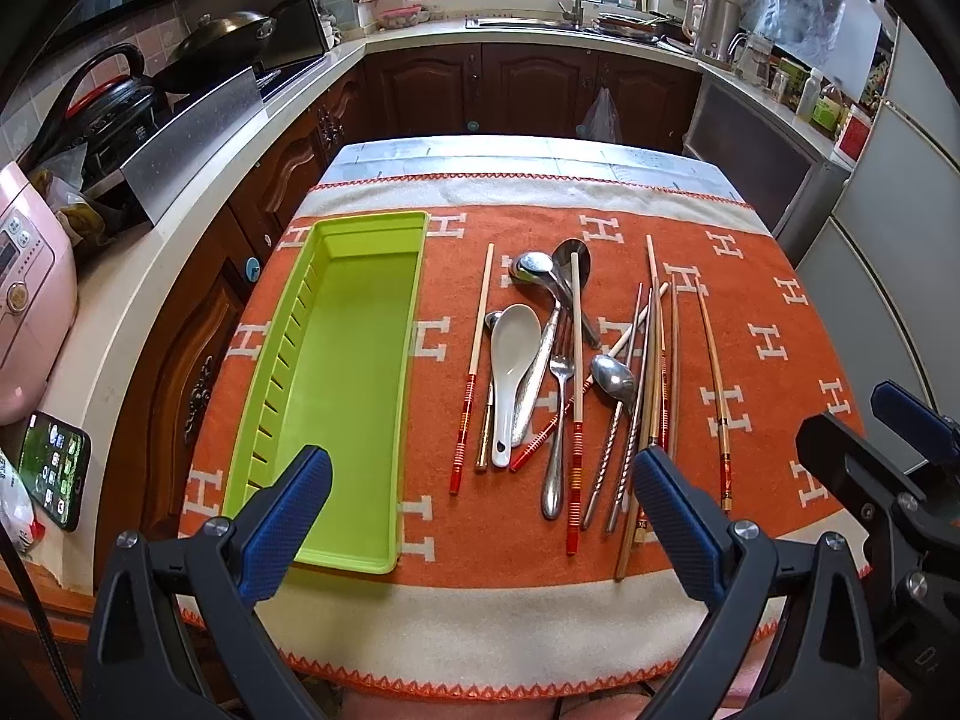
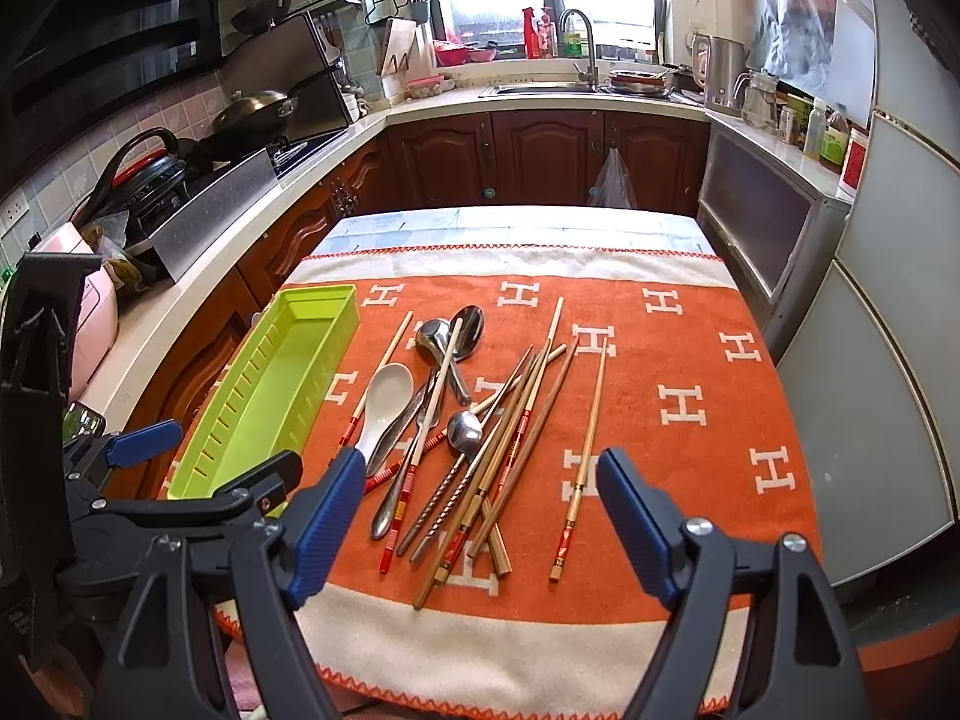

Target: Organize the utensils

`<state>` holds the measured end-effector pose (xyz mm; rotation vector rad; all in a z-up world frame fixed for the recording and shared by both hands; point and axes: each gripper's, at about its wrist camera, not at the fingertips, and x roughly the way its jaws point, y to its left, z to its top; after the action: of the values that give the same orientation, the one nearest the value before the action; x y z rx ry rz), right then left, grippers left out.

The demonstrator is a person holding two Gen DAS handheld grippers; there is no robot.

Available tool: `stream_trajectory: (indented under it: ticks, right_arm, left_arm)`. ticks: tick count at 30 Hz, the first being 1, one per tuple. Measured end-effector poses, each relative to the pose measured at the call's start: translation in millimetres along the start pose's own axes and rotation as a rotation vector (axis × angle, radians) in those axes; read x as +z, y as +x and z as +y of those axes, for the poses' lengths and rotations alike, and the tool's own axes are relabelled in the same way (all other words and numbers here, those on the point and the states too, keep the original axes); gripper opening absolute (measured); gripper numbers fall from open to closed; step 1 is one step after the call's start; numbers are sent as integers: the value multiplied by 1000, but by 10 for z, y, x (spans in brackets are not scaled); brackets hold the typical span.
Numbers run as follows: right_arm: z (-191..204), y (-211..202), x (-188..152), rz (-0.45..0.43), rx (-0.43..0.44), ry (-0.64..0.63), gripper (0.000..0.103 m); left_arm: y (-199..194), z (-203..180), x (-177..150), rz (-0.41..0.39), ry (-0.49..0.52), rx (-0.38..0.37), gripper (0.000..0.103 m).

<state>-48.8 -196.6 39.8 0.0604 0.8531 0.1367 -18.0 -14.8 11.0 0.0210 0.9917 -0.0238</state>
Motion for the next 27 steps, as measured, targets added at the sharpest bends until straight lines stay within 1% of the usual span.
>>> stream_trajectory:
  ticks: [5,14,17,21,24,27]
  right_arm:
    - [11,-66,-36,-12,7,3,77]
    - [62,-177,-47,-29,-6,-12,77]
    - [68,-216,-38,-40,-12,-19,77]
    - [43,-237,1,-43,-19,-20,76]
    - [32,-250,31,-46,-22,-26,72]
    - [25,-238,65,-37,-15,-31,72]
  left_arm:
    - [-76,16,-34,-17,-6,-11,99]
    - [-224,80,-44,-61,-26,-60,99]
    - [-261,78,-30,-78,-14,-43,99]
    - [-274,63,1,-82,10,-25,99]
    - [-291,61,35,-94,18,-12,99]
    - [-305,80,91,-106,18,-4,99]
